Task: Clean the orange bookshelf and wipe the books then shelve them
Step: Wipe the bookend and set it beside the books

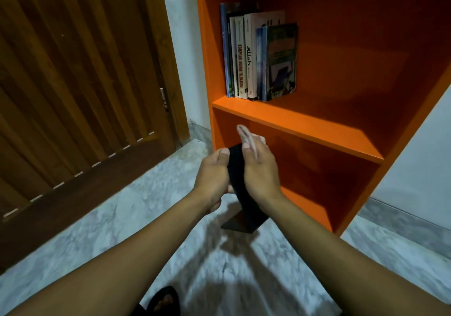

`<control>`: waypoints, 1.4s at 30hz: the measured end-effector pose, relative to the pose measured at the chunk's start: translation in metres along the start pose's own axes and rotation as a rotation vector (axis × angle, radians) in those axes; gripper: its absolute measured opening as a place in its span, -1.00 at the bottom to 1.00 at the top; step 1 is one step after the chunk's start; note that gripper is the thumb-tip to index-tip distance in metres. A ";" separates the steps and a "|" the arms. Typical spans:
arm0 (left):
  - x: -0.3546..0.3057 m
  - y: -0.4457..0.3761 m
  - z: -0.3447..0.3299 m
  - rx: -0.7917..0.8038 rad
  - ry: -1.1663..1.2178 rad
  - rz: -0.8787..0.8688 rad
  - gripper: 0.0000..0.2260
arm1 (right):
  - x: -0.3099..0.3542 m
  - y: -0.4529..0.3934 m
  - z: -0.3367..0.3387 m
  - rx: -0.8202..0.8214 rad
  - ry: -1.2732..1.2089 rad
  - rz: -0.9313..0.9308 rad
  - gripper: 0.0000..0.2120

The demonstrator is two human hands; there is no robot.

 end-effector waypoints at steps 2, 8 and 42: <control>-0.003 -0.003 0.003 -0.041 0.078 0.037 -0.67 | -0.002 0.006 -0.007 0.078 0.200 0.055 -0.60; -0.004 -0.011 0.023 -0.190 0.199 0.157 -0.73 | -0.017 0.056 0.008 0.390 0.438 0.202 -0.48; -0.019 -0.018 0.053 -0.377 0.193 0.057 -0.75 | -0.037 0.056 0.044 0.428 0.683 0.494 -0.45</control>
Point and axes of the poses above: each hand's wrist, its own y-axis away from the middle knuckle, its own z-axis out of the back of the hand, x = y × z, the point moved 2 cm from there along -y, towards the middle knuckle, and after that the axes turned 3 degrees about -y, right-handed, at the moved point
